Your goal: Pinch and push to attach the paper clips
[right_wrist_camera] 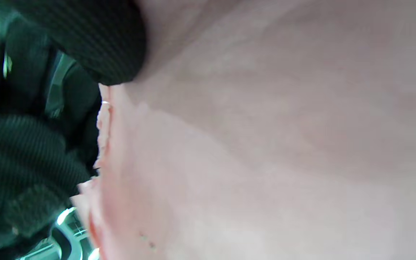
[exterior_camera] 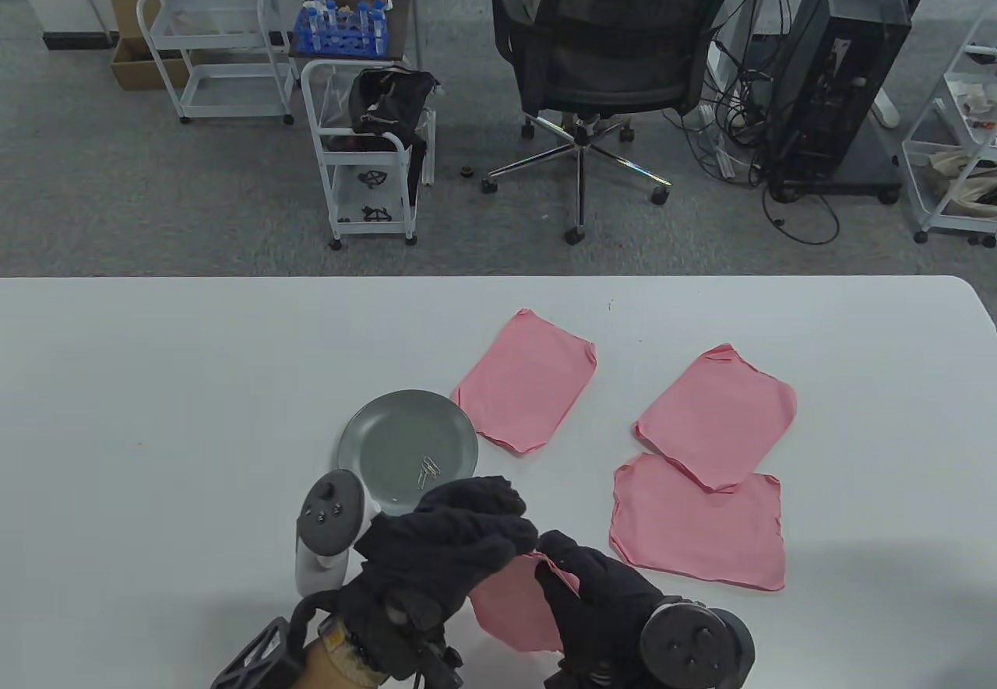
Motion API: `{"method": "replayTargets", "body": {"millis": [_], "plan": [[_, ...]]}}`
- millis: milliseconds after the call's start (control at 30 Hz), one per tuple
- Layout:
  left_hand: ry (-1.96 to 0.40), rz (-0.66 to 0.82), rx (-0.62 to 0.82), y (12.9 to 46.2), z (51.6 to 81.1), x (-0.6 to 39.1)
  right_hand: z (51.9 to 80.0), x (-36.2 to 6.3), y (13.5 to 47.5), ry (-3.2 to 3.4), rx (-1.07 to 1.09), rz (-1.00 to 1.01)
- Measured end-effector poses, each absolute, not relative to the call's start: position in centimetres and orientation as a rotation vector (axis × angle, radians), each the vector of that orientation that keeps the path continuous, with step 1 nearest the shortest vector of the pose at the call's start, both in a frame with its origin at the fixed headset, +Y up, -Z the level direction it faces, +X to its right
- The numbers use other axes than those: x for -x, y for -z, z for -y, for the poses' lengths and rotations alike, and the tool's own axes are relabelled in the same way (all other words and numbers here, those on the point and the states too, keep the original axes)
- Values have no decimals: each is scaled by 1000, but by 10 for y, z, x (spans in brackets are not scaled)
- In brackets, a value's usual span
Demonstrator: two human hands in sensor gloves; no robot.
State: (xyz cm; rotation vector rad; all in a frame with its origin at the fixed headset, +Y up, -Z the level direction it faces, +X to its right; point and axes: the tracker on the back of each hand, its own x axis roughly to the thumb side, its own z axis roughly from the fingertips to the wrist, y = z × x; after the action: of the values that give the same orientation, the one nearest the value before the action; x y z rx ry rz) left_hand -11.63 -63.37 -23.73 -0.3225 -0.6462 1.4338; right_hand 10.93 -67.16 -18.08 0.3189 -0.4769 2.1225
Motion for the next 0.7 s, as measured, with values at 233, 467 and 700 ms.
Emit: {"method": "replayTargets", "body": {"millis": [233, 467, 700], "plan": [[-1208, 616, 204, 227, 636, 96, 664, -109, 170, -2090, -379, 486], [-1236, 637, 228, 224, 642, 93, 668, -115, 174, -1931, -388, 378], [-1325, 678, 315, 230, 653, 99, 672, -114, 178, -1901, -386, 310]]}}
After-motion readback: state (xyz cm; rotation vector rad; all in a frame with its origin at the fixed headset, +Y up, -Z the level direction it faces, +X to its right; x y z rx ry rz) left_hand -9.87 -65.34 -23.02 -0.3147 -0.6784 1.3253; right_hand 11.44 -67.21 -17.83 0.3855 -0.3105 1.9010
